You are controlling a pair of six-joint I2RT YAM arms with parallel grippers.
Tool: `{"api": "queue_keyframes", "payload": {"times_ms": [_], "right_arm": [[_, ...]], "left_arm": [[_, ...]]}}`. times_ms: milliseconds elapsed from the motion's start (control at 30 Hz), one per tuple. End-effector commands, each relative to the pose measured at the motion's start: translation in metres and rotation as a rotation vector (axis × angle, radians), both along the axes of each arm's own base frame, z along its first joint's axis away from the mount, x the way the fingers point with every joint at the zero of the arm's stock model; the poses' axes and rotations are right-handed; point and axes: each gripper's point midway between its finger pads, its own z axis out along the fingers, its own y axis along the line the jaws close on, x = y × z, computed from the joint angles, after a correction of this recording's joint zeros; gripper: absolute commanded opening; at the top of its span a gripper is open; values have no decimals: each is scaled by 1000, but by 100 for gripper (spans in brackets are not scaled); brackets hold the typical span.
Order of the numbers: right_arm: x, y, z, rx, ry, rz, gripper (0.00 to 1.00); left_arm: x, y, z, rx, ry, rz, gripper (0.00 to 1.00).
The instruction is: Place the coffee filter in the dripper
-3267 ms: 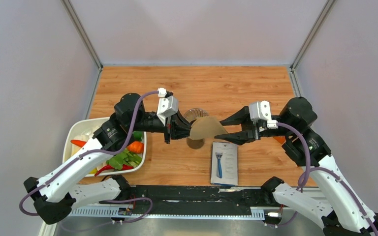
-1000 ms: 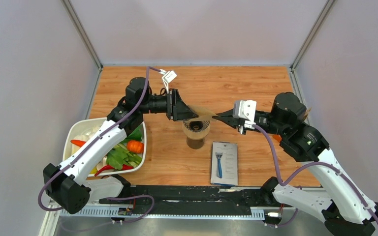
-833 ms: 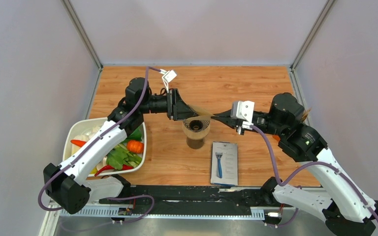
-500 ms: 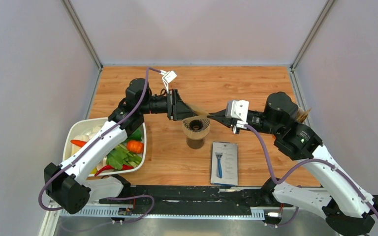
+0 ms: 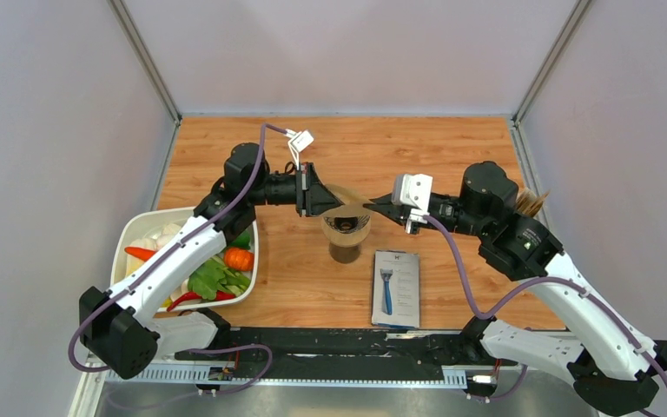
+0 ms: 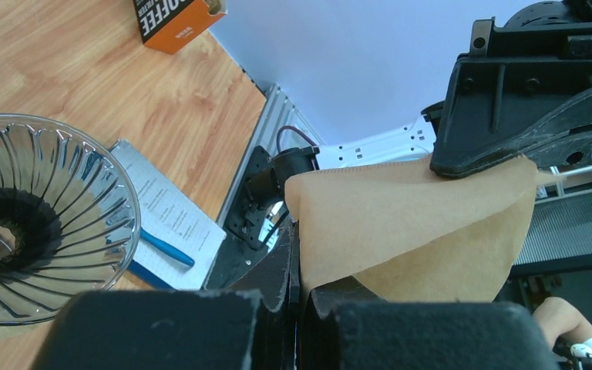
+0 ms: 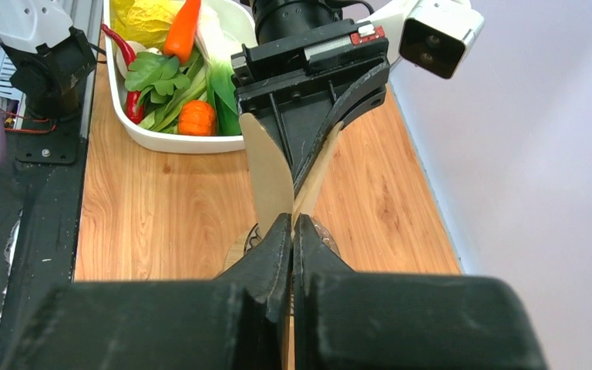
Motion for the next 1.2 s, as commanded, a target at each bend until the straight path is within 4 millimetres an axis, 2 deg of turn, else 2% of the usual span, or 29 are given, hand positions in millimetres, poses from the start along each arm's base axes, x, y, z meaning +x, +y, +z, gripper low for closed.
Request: {"api": "queue_keyframes", "payload": {"times_ms": [0, 233, 267, 333, 367, 400, 533, 667, 1000, 1100, 1167], "right_arm": [[-1, -1, 9, 42, -11, -15, 0], [-5, 4, -1, 30, 27, 21, 1], [-6, 5, 0, 33, 32, 27, 10], [-6, 5, 2, 38, 39, 28, 39], [-6, 4, 2, 36, 38, 21, 47], [-6, 2, 2, 32, 34, 12, 49], [-8, -10, -1, 10, 15, -20, 48], [-12, -17, -6, -6, 0, -29, 41], [-8, -8, -2, -10, -11, -1, 40], [-2, -6, -3, -20, -21, -18, 33], [4, -7, -5, -28, -30, -40, 21]], "left_arm": [[-6, 5, 15, -34, -69, 3, 0], [-6, 6, 19, -41, -85, 6, 0], [-7, 6, 19, -44, -84, 5, 0], [-9, 6, 23, -66, -76, -2, 0], [-12, 6, 23, -76, -51, -16, 0], [-13, 6, 28, -96, -66, -23, 0], [-17, 10, 37, -142, -51, -44, 0], [-20, 12, 47, -180, -62, -64, 0], [-19, 9, 51, -201, -57, -73, 0], [-19, 9, 53, -205, -60, -78, 0], [-21, 10, 53, -205, -60, -86, 0]]}}
